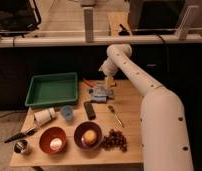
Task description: Place towel in metal cup
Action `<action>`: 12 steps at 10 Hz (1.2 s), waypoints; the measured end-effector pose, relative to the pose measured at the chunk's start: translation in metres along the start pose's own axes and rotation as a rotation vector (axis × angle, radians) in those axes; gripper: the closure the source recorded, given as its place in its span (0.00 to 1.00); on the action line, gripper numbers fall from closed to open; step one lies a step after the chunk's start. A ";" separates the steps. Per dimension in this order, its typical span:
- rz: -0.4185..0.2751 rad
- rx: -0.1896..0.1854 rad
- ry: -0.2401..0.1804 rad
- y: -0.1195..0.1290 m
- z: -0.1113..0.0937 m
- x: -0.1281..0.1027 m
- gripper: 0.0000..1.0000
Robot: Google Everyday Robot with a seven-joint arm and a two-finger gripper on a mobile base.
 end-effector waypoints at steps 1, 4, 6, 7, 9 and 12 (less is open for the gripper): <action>-0.065 -0.015 0.003 0.017 0.017 0.010 0.20; -0.209 -0.077 0.028 0.061 0.045 0.042 0.20; -0.309 -0.132 0.051 0.080 0.052 0.057 0.20; -0.340 -0.144 0.058 0.084 0.052 0.063 0.20; -0.408 -0.157 0.067 0.088 0.055 0.061 0.20; -0.451 -0.155 0.069 0.081 0.057 0.052 0.20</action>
